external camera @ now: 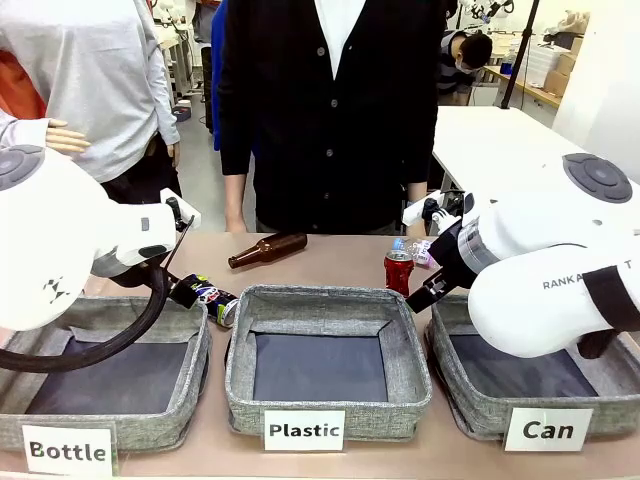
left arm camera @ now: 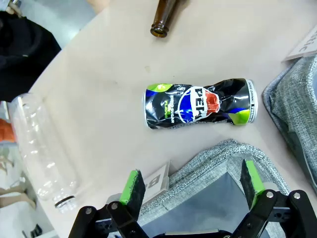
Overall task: Sort the can waste into the basket.
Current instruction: Pick up the can waste from the table and place it in the right Fabric basket.
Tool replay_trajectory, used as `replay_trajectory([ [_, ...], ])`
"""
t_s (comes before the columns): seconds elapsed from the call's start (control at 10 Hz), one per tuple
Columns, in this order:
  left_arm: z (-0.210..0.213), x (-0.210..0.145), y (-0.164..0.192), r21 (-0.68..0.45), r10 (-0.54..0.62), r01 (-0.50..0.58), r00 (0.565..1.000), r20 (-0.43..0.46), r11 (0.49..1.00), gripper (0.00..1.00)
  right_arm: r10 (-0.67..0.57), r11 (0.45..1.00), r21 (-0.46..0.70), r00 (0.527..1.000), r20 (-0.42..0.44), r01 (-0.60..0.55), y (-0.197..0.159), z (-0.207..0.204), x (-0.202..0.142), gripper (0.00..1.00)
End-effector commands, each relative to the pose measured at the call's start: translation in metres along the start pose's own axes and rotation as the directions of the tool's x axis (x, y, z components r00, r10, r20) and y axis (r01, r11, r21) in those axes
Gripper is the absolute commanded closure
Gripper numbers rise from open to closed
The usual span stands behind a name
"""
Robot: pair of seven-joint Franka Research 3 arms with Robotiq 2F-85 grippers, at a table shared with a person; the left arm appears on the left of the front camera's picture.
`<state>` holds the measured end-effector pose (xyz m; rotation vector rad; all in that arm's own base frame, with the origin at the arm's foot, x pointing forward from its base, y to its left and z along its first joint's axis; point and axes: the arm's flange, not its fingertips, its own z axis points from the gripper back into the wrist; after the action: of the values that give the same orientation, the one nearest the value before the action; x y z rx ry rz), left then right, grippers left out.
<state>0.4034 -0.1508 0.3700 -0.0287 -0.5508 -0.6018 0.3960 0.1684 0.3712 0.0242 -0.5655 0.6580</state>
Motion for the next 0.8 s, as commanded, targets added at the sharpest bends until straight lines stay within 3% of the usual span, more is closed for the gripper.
replay_trajectory([
  [0.0,0.0001,0.0000,0.0000,0.000,0.000,0.000,1.000,0.000,1.000,0.00,-0.001,1.000,0.000,1.000,0.000,0.001,-0.0001,0.0000,0.0000,0.00],
  [0.7,0.0001,0.0000,0.0000,0.000,0.000,0.000,1.000,0.000,1.000,0.00,-0.001,1.000,0.000,1.000,0.000,0.001,-0.0001,0.0000,0.0000,0.00],
])
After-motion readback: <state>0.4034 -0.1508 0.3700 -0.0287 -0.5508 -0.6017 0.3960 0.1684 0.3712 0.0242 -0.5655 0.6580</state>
